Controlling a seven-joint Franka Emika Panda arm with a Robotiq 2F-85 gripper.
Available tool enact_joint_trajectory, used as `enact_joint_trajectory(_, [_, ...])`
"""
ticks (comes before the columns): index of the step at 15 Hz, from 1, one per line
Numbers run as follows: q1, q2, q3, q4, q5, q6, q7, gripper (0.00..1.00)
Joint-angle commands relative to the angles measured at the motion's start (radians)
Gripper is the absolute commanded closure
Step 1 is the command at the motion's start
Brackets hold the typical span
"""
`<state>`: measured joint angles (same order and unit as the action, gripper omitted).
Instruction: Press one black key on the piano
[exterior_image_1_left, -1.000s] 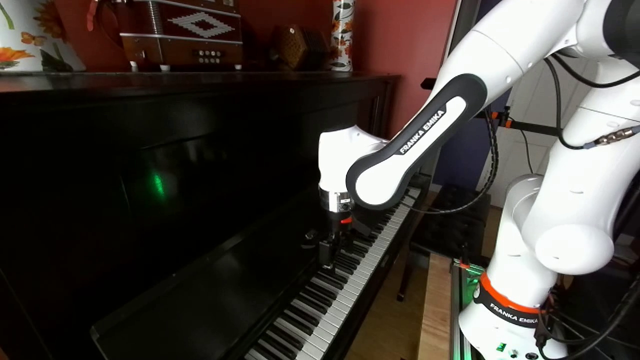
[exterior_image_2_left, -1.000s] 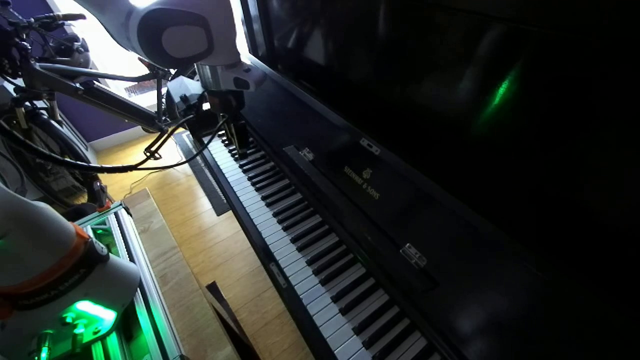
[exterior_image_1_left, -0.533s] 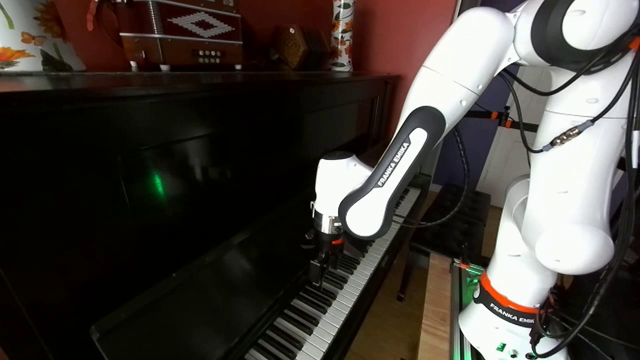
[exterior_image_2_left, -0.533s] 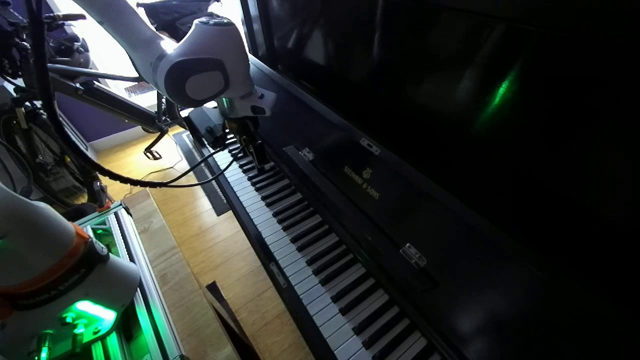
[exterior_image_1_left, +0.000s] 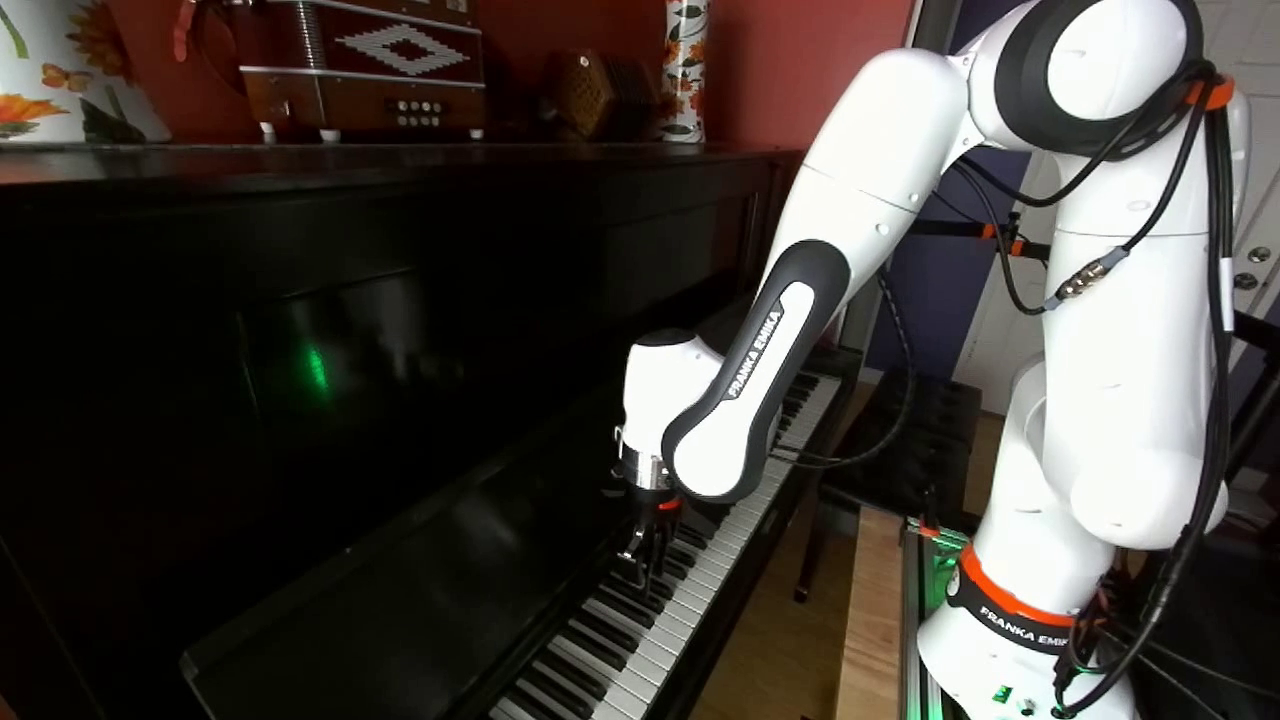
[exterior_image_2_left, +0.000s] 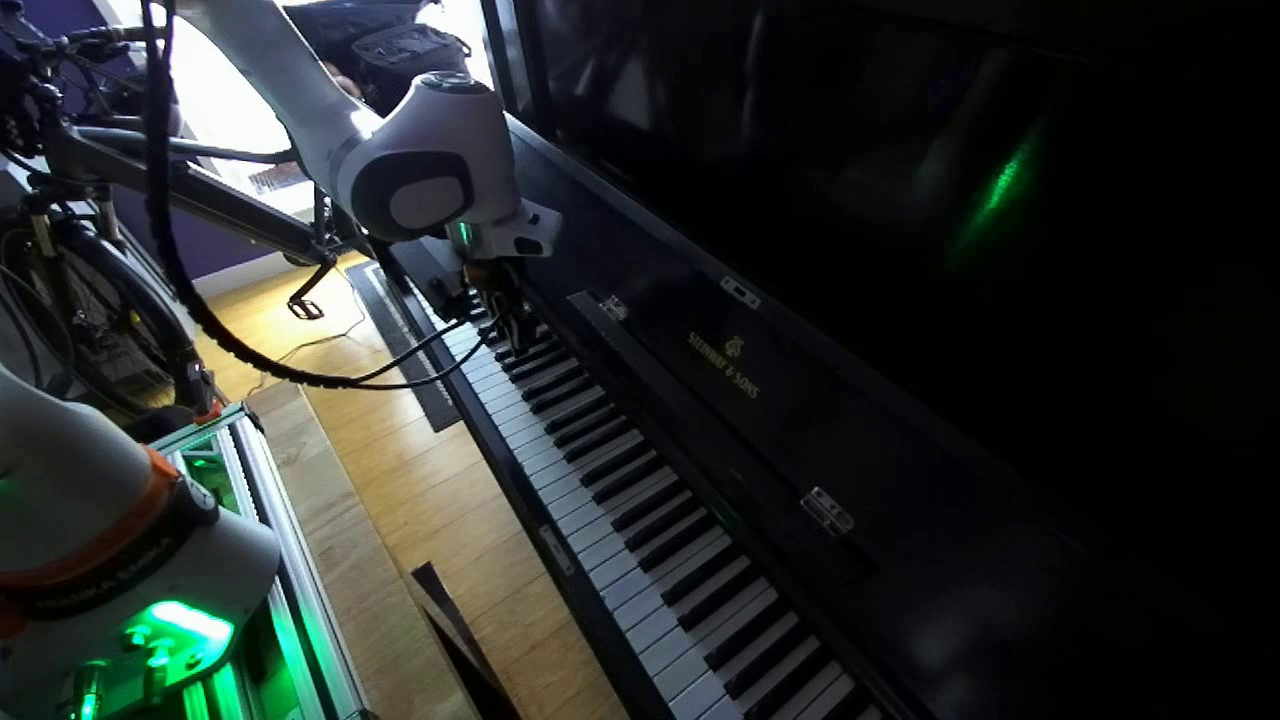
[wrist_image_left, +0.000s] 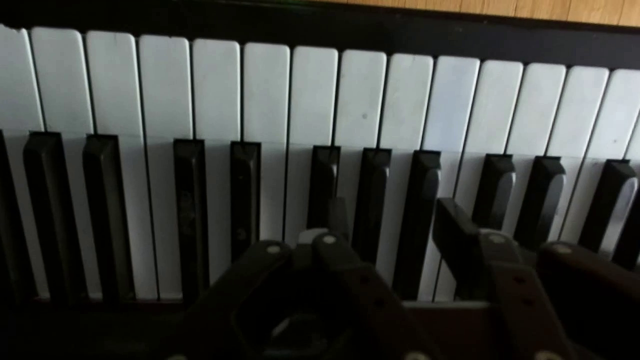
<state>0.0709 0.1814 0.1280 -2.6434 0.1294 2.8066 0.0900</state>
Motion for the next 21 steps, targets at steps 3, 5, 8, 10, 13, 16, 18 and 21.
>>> enact_joint_trajectory(3, [0.004,0.070,-0.002,0.038,0.005,0.028,-0.010,0.97])
enact_joint_trajectory(5, [0.006,0.078,-0.007,0.045,-0.003,0.030,-0.004,1.00])
enact_joint_trajectory(8, [0.007,0.094,-0.006,0.053,-0.003,0.041,-0.004,1.00])
enact_joint_trajectory(10, [0.009,0.105,-0.008,0.057,-0.006,0.049,-0.001,1.00])
enact_joint_trajectory(13, [0.012,0.120,-0.015,0.064,-0.014,0.057,0.006,1.00])
enact_joint_trajectory(16, [0.015,0.140,-0.020,0.069,-0.019,0.061,0.009,1.00])
enact_joint_trajectory(18, [0.016,0.153,-0.024,0.075,-0.021,0.060,0.010,1.00])
enact_joint_trajectory(21, [0.016,0.151,-0.024,0.076,-0.020,0.059,0.011,1.00])
